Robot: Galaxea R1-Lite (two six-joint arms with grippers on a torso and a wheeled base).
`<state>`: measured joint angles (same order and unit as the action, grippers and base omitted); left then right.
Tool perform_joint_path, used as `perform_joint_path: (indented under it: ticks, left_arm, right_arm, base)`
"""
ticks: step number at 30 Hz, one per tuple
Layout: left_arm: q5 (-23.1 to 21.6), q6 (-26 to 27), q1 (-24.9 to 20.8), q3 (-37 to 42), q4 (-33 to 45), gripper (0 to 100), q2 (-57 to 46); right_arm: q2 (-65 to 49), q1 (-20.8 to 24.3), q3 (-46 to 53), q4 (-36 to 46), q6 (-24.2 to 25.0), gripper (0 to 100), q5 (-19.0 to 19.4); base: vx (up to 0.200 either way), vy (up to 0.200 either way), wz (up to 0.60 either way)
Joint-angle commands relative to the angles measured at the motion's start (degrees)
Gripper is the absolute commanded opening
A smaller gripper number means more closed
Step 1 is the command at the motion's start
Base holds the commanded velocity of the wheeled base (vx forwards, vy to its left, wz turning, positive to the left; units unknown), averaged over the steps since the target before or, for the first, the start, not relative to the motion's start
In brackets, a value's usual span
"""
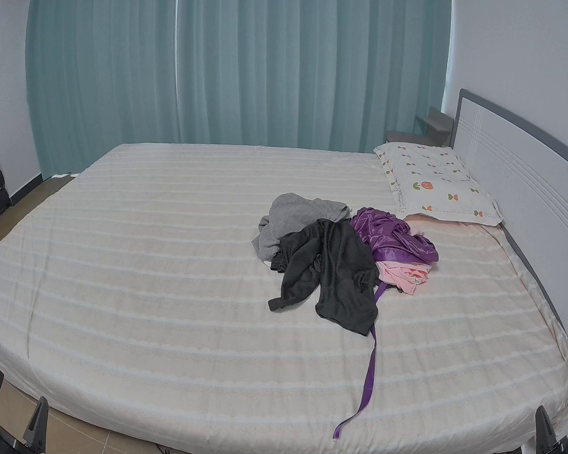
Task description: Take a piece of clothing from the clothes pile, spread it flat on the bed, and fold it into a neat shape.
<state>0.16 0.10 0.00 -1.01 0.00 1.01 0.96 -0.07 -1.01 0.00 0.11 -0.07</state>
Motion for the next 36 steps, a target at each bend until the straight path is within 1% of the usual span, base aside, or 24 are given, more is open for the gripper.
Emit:
perform_joint_path:
  ticks: [1,5,6,8,9,10,13,14,17,18,20,21,23,24,25,27,29,31,33,36]
  left_arm:
    - [0.02,-0.01,0.0,1.01,0.0,100,-1.01]
    - [0.02,-0.01,0.0,1.01,0.0,100,-1.01]
    - [0.02,-0.01,0.0,1.01,0.0,100,-1.01]
    - [0.02,-0.1,0.0,1.01,0.0,100,-1.01]
    - [0.02,-0.01,0.0,1.01,0.0,100,-1.01]
    - [0.02,-0.01,0.0,1.01,0.0,100,-1.01]
    - [0.02,-0.01,0.0,1.01,0.0,100,-1.01]
    - [0.02,-0.01,0.0,1.01,0.0,100,-1.01]
    - [0.02,-0.01,0.0,1.01,0.0,100,-1.01]
    - [0.02,-0.01,0.0,1.01,0.0,100,-1.01]
    - [0.02,-0.01,0.0,1.01,0.0,100,-1.01]
    - [0.02,-0.01,0.0,1.01,0.0,100,-1.01]
    - [0.02,-0.01,0.0,1.01,0.0,100,-1.01]
    - [0.02,-0.1,0.0,1.01,0.0,100,-1.01]
    - [0.02,-0.01,0.0,1.01,0.0,100,-1.01]
    - [0.02,-0.01,0.0,1.01,0.0,100,-1.01]
    - [0.02,-0.01,0.0,1.01,0.0,100,-1.01]
    - [0.02,-0.01,0.0,1.01,0.0,100,-1.01]
    - [0.02,-0.01,0.0,1.01,0.0,100,-1.01]
    - [0.02,-0.01,0.0,1.01,0.0,100,-1.01]
  right_arm:
    - [-0.96,-0.01,0.84,0.0,-0.2,100,0.16]
    - [-0.96,-0.01,0.84,0.09,-0.99,100,0.6]
    - [-0.26,-0.01,-0.66,-0.26,-0.64,100,1.57]
    - [1.94,0.34,-5.84,-1.85,0.42,100,2.09]
    - [8.18,0.6,-14.98,-2.81,4.72,100,2.62]
    - [11.69,0.69,-16.04,-2.64,7.1,100,2.89]
    - [16.18,1.39,-13.93,-2.37,7.45,100,4.12]
    - [18.11,2.01,-11.38,-3.16,7.36,100,4.73]
    - [23.29,3.06,-10.59,-3.25,7.36,100,5.87]
    - [23.29,3.06,-10.59,-3.25,7.36,100,5.87]
    - [32.17,3.94,-12.61,-3.43,7.8,100,6.75]
    - [32.79,4.03,-12.79,-3.43,7.8,100,6.75]
    - [43.16,5.26,-15.07,-4.92,8.5,100,7.28]
    - [44.65,5.43,-15.25,-5.45,8.59,100,7.28]
    - [49.13,6.05,-15.69,-7.56,8.77,100,7.37]
    - [58.28,7.81,-16.21,-14.5,9.21,100,7.19]
    - [63.46,8.25,-16.48,-18.9,9.91,100,7.19]
    - [73.39,8.95,-17.8,-25.84,12.02,100,7.19]
    - [82.18,10.44,-19.64,-31.2,12.99,100,6.58]
    - [93.7,10.88,-23.51,-38.14,13.51,100,5.52]
  base:
    - [0.0,0.0,0.0]
    - [0.0,0.0,0.0]
    - [0.0,0.0,0.0]
    - [0.0,0.0,0.0]
    - [0.0,0.0,0.0]
    - [0.0,0.0,0.0]
    - [0.0,0.0,0.0]
    - [0.0,0.0,0.0]
    - [0.0,0.0,0.0]
    - [0.0,0.0,0.0]
    - [0.0,0.0,0.0]
    - [0.0,0.0,0.0]
    - [0.0,0.0,0.0]
    - [0.0,0.0,0.0]
    - [0.0,0.0,0.0]
    - [0.0,0.0,0.0]
    - [0.0,0.0,0.0]
    - [0.0,0.0,0.0]
    - [0.0,0.0,0.0]
    - [0.0,0.0,0.0]
